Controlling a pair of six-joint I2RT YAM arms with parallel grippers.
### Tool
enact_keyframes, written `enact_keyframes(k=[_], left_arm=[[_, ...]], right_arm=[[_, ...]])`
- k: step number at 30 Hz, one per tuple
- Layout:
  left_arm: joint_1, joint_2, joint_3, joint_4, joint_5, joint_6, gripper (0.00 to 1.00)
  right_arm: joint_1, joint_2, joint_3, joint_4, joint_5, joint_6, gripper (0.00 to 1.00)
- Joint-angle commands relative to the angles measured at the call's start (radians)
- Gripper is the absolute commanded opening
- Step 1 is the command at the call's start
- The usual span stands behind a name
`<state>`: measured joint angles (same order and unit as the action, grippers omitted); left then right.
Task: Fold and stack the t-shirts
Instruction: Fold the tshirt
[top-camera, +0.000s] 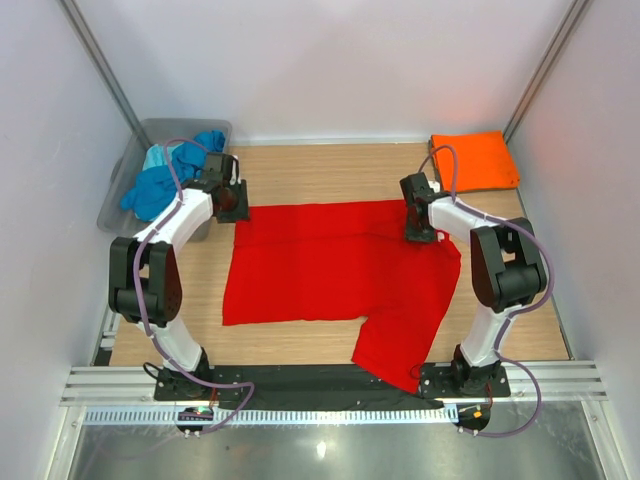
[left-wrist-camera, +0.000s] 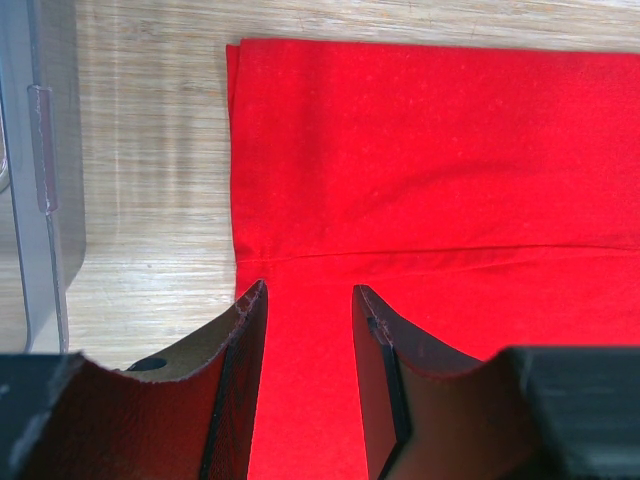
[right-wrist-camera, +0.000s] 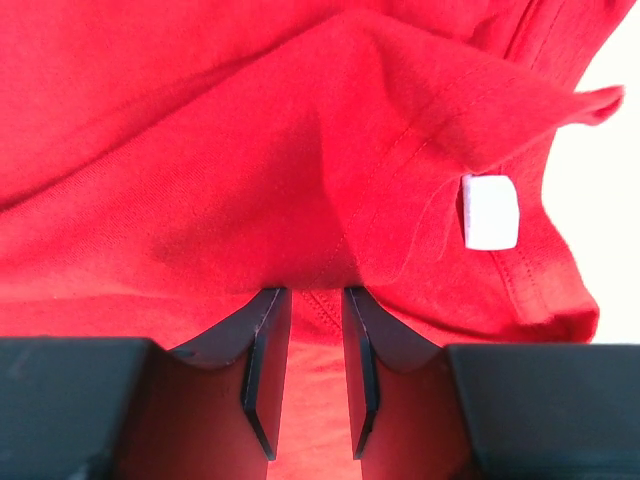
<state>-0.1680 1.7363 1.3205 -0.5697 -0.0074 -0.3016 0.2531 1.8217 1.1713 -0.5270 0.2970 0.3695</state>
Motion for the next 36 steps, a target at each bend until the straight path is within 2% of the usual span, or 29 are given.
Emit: enact_keyframes(k=[1, 14, 20, 21, 24, 31, 36], left_arm=[[-0.002, -0.011, 0.013, 0.007, -0.009, 0.016, 0.41], [-0.002, -0.006, 0.014, 0.007, -0.012, 0.019, 0.41], [-0.002, -0.004, 0.014, 0.005, -0.011, 0.019, 0.41], [-0.002, -0.004, 0.014, 0.004, -0.014, 0.019, 0.40], [-0.002, -0.004, 0.013, 0.004, -0.014, 0.019, 0.41], [-0.002, -0.009, 0.009, 0.002, -0.017, 0.019, 0.40], [-0.002, -0.012, 0.009, 0.002, -0.016, 0.019, 0.40]], right_arm=[[-0.002, 0.010, 0.054, 0.033, 0.042, -0.009, 0.33], [-0.012, 0.056, 0.105, 0.045, 0.057, -0.052, 0.33], [-0.026, 0.054, 0.105, 0.062, 0.033, -0.089, 0.19], [-0.028, 0.054, 0.102, 0.061, 0.033, -0.093, 0.12], [-0.032, 0.051, 0.100, 0.056, 0.024, -0.098, 0.01], [-0.032, -0.010, 0.091, 0.013, -0.039, -0.086, 0.01], [-0.034, -0.113, 0.059, -0.021, -0.093, -0.069, 0.01]])
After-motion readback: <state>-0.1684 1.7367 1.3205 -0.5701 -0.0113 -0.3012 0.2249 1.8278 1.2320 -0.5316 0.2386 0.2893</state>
